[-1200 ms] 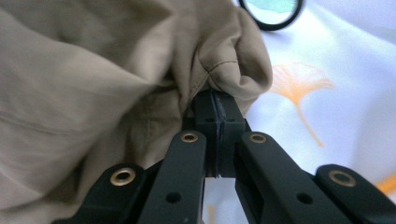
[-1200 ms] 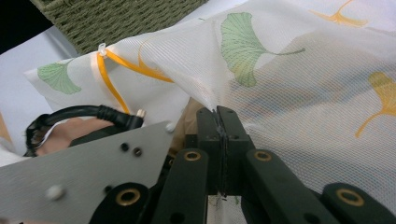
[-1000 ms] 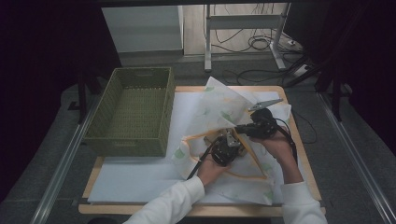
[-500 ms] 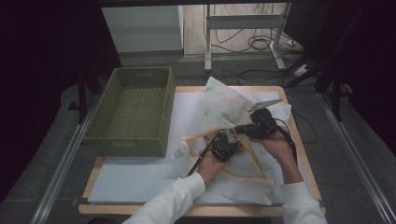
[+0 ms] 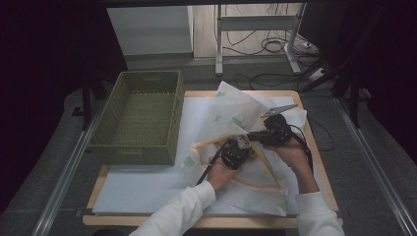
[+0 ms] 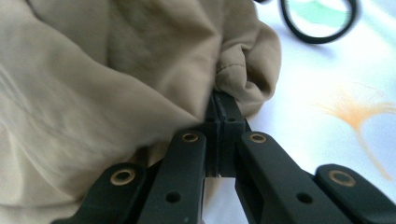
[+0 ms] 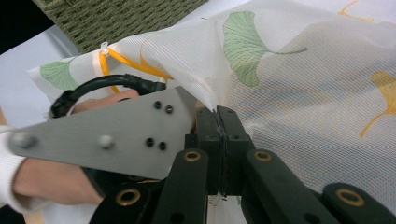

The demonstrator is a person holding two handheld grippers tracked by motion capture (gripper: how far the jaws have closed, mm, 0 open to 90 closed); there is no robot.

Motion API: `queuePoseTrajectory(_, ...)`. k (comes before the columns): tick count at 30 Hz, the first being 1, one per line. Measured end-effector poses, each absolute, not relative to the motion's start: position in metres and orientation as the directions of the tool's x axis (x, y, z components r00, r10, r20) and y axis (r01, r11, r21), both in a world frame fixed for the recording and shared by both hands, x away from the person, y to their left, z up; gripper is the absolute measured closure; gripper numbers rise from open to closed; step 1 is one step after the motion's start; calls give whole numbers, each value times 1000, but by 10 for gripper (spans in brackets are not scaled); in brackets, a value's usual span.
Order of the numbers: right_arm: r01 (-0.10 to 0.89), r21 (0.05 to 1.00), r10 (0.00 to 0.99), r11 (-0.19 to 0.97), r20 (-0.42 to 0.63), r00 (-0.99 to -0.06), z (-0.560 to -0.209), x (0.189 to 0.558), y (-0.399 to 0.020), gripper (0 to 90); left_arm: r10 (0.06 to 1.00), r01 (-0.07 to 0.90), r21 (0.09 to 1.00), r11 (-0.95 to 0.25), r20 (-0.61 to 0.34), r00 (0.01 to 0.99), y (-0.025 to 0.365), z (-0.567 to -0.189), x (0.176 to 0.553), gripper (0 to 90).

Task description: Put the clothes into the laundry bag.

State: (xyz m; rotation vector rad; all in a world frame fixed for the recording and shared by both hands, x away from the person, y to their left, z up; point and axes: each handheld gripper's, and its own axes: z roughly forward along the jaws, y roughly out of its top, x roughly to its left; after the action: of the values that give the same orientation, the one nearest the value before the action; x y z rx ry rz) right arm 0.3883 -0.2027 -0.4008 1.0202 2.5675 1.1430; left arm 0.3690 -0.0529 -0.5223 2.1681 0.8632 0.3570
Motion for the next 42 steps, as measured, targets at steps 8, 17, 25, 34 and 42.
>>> queuePoseTrajectory(8,528,698,641,484,128,-757,-403,389,-202,889,620,447,752,-484,-66,782,-25,-506,334,891)
queuePoseTrajectory(17,521,681,620,515,123,-774,-410,386,-194,889,619,456,768,-449,-100,779,27,-504,306,885)
queuePoseTrajectory(25,519,674,610,525,127,-782,-416,382,-191,888,612,452,788,-418,-124,781,59,-499,289,883)
queuePoseTrajectory(34,519,657,593,546,135,-794,-426,378,-190,888,632,457,814,-358,-149,760,89,-488,277,891)
queuePoseTrajectory(42,519,650,581,555,143,-801,-430,377,-190,888,662,486,810,-327,-171,730,107,-491,276,888)
